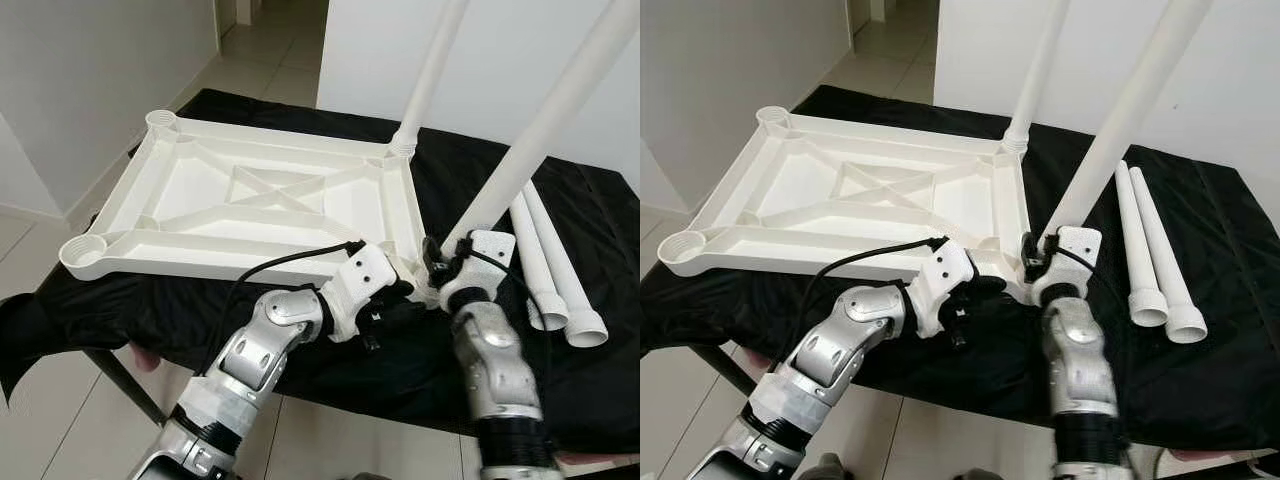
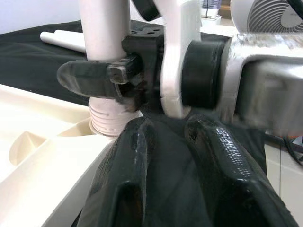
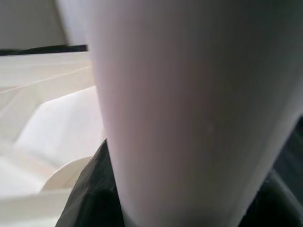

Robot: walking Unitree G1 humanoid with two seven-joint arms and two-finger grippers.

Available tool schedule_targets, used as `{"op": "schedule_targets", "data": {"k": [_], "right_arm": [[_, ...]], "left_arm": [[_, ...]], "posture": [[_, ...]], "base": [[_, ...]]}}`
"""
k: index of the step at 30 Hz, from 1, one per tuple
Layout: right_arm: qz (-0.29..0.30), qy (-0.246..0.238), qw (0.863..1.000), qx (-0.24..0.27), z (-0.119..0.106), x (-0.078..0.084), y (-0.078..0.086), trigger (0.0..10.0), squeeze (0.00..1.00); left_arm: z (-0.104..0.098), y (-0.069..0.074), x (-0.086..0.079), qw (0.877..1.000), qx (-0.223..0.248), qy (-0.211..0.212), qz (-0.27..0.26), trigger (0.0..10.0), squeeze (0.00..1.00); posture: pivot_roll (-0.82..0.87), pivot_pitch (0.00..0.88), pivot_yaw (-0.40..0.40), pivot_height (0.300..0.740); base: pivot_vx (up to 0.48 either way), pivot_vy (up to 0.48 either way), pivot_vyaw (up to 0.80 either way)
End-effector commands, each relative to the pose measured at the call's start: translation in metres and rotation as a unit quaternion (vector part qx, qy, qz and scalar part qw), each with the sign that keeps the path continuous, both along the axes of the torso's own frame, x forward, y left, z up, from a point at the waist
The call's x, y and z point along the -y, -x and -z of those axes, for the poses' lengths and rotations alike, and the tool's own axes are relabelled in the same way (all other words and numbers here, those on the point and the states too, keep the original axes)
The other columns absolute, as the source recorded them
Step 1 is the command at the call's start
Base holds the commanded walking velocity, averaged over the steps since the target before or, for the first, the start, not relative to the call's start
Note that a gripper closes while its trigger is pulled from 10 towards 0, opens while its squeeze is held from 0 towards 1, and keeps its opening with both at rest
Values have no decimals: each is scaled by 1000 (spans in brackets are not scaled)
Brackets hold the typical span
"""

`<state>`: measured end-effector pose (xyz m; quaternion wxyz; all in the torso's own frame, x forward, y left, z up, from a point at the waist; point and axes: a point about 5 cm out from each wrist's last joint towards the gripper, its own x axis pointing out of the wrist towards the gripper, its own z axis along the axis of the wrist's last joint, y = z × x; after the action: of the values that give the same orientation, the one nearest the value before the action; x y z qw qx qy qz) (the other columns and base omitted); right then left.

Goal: Building children table

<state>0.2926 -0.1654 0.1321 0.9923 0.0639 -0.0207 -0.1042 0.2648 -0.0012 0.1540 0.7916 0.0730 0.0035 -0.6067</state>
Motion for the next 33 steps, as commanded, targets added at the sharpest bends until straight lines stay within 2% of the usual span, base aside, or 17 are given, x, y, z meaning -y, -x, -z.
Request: {"op": "schedule_targets", "data": {"k": [1, 3, 6, 11, 13, 17, 21, 22, 27, 28, 29, 31, 33], "right_arm": [[27, -23, 999, -28, 13, 3, 5, 10000, 0], [26, -52, 998, -6, 8, -10, 4, 10000, 0], [18, -61, 998, 4, 2, -17, 4, 10000, 0], [12, -58, 998, 15, -4, -15, 5, 10000, 0], [6, -47, 998, 29, -7, -11, 7, 10000, 1000], [0, -40, 999, 36, -8, -9, 9, 10000, 1000], [-46, -25, 997, 52, -7, 0, 15, 10000, 1000], [-79, -9, 996, 47, -4, 7, 17, 10000, 0], [-135, 24, 990, 36, 1, 17, 19, 10000, 0], [-169, 38, 984, 28, 3, 23, 18, 10000, 0], [-169, 38, 984, 28, 3, 23, 18, 10000, 0], [-207, 65, 976, 26, 3, 32, 15, 10000, 0], [-207, 65, 976, 26, 3, 32, 15, 10000, 0]], "left_arm": [[-2, -1, -1, 1000, 6, 3, -17, 10000, 0], [-3, -3, -2, 1000, 6, 3, -21, 10000, 0], [-3, -3, -3, 1000, 6, 4, -22, 10000, 0], [-3, -2, -3, 1000, 6, 3, -21, 10000, 0], [-3, -3, -3, 1000, 6, 3, -22, 10000, 0], [-4, -3, -3, 1000, 7, 3, -22, 10000, 0], [-4, -4, -3, 1000, 7, 4, -24, 10000, 0], [-4, -3, -3, 1000, 7, 3, -22, 10000, 0], [-4, -2, -3, 1000, 7, 2, -18, 10000, 0], [-4, -2, -3, 1000, 8, 1, -16, 10000, 0], [-4, -2, -3, 1000, 8, 1, -16, 10000, 0], [-4, -2, -3, 1000, 8, 0, -15, 10000, 0], [-4, -2, -3, 1000, 8, 0, -15, 10000, 0]], "posture": [[34, 13, -78, 740], [38, 15, -76, 740], [38, 15, -75, 740], [35, 15, -72, 740], [34, 16, -71, 740], [34, 16, -70, 740], [37, 14, -66, 740], [34, 12, -58, 740], [35, 9, -53, 740], [34, 7, -50, 740], [34, 7, -50, 740], [33, 4, -49, 740], [33, 4, -49, 740]], "base": [[0, 0, 0], [0, 0, 0], [0, 0, 0], [0, 0, 0], [0, 0, 0], [0, 0, 0], [0, 0, 0], [0, 0, 0], [0, 0, 0], [0, 0, 0], [0, 0, 0], [0, 0, 0], [0, 0, 0]]}}
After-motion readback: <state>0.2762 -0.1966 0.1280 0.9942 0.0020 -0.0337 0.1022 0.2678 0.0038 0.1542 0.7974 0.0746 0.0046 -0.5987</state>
